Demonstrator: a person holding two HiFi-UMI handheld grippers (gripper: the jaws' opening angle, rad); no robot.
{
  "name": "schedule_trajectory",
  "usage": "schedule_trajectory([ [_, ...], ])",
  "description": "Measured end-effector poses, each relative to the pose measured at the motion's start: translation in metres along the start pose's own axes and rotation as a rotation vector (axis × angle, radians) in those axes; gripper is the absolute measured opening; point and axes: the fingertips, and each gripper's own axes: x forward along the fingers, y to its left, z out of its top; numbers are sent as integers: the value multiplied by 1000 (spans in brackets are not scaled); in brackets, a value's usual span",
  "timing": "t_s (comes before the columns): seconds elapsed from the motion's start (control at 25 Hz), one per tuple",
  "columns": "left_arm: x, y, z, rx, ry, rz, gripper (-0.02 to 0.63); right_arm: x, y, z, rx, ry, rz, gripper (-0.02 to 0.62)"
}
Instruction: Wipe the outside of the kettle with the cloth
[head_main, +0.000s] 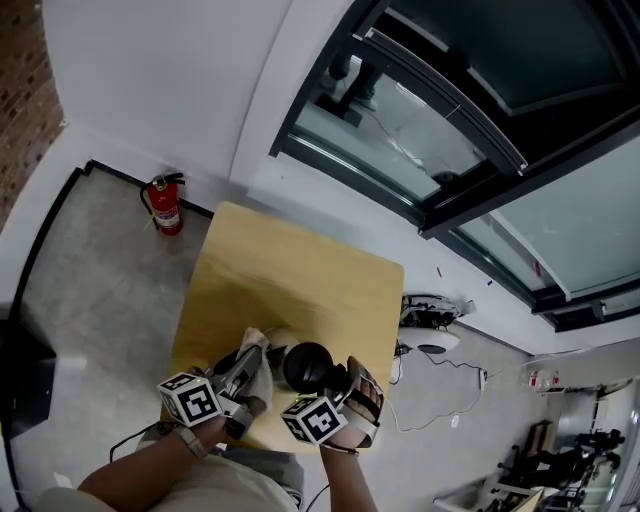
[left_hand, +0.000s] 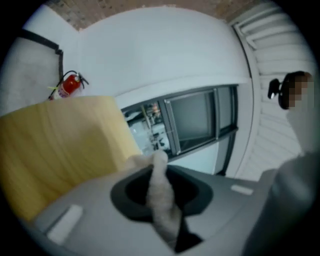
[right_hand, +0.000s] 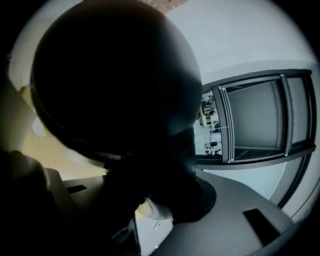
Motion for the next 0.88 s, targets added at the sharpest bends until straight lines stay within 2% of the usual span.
schedule_trajectory([
  [0.08, 4, -28, 19, -34, -96, -27, 61, 0, -3, 7, 49, -18, 13, 137],
  [0.16, 14, -36, 38, -64, -171, -24, 63, -2, -1, 12, 86, -29, 29, 137],
  [0.24, 22, -14, 41, -32, -182, 44, 63, -1, 1, 12, 100, -22, 45, 137],
  [0.32, 25, 30, 28, -26, -143, 169, 63, 0, 2, 12, 96, -16, 58, 137],
  [0.4, 21, 75, 9, -98, -119, 277, 63, 0, 2, 12, 92, -22, 67, 137],
  [0.48, 17, 98, -2, -180, -131, 325, 63, 0, 3, 13, 90, -30, 72, 137],
  [0.6, 11, 103, -11, -318, -142, 327, 63, 2, 2, 11, 83, -32, 64, 137],
  [0.64, 9, 102, -11, -362, -141, 312, 63, 2, 3, 11, 79, -34, 61, 137],
  [0.68, 10, 96, -5, -373, -143, 283, 64, 1, 3, 11, 75, -36, 60, 137],
  [0.72, 13, 82, 7, -328, -145, 233, 63, 1, 3, 12, 72, -40, 62, 137],
  [0.76, 20, 57, 23, -218, -141, 162, 64, 0, 3, 13, 72, -46, 65, 137],
  [0.8, 28, 25, 39, -55, -123, 73, 63, -1, 3, 15, 74, -55, 70, 137],
  [0.88, 43, -48, 53, 353, -36, -103, 63, -2, 6, 19, 73, -71, 84, 137],
])
